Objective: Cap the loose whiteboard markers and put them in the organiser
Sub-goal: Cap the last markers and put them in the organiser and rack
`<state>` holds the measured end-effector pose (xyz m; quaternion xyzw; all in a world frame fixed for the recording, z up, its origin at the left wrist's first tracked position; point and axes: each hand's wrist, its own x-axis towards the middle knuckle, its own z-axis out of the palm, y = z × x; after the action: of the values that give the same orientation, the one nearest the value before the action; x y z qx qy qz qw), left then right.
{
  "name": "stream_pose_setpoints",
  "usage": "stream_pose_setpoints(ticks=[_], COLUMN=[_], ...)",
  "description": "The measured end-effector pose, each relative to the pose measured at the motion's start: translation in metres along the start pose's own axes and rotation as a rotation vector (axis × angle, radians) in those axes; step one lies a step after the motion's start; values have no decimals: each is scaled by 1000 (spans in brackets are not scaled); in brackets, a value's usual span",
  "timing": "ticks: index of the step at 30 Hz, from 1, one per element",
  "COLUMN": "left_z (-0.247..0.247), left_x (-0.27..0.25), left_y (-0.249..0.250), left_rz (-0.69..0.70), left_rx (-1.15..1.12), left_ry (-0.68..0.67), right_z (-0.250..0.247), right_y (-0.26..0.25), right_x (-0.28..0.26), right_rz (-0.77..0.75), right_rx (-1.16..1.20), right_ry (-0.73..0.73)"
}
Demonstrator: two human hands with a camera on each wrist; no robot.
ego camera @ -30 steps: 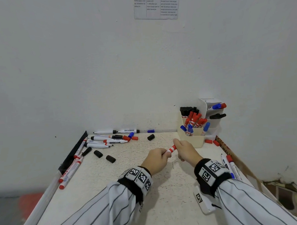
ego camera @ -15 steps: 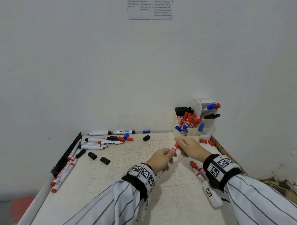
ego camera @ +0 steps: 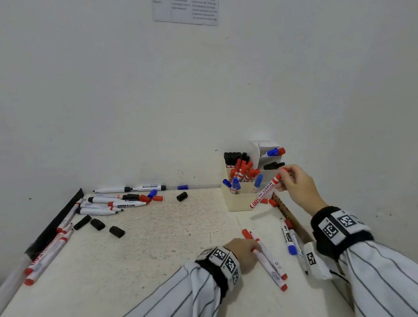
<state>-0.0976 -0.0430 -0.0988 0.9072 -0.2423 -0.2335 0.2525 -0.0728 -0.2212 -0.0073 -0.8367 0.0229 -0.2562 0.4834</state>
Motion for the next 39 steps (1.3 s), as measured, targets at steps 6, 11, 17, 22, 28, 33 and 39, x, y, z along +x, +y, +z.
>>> stream_pose_setpoints(ticks=[6,11,17,22,28,33,39], left_z=[-7,-24,-44,-59,-68,-71,-71], left_x=[13,21,23,23,22,22,19], left_y=[1,-18,-51,-73,-90,-99,-99], left_rz=[-88,-160,-171,-165,-134,-136,-161], left_rx=[86,80,-69,-164,-210,-234,-262], left_ry=[6,80,179,238,309,345,356], right_z=[0,20,53,71,88,100,95], right_y=[-6,-16,-19,-16,-15,-8,-17], right_x=[16,40,62,75,73,74,67], right_rz=[-88,-131,-114,-46,-76,-5,-60], right_rx=[73,62,-136,-303,-306,-451,-646], right_ry=[80,71,70,-17,-30,-172,-397])
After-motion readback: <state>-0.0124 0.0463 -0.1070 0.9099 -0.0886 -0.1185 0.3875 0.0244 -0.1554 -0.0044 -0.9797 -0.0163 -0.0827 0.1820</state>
